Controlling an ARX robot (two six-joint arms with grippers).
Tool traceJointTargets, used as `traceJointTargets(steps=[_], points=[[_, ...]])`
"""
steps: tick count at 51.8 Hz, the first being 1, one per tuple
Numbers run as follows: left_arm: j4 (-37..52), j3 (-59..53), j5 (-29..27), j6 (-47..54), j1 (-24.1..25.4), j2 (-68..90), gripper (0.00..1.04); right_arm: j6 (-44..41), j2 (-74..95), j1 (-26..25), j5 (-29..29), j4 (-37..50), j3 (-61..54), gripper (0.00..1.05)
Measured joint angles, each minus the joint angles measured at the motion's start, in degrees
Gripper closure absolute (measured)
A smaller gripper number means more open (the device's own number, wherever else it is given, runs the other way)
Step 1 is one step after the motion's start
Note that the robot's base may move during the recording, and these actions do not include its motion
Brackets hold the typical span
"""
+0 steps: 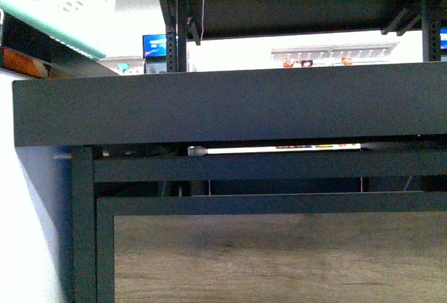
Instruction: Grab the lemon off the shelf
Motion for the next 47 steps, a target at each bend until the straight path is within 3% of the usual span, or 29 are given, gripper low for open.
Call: traceJointTargets(steps=[47], points=[[0.00,0.00,0.00,-0.02,0.00,-0.02,0.08,0.00,0.04,0.00,0.02,0.00,0.00,0.08]])
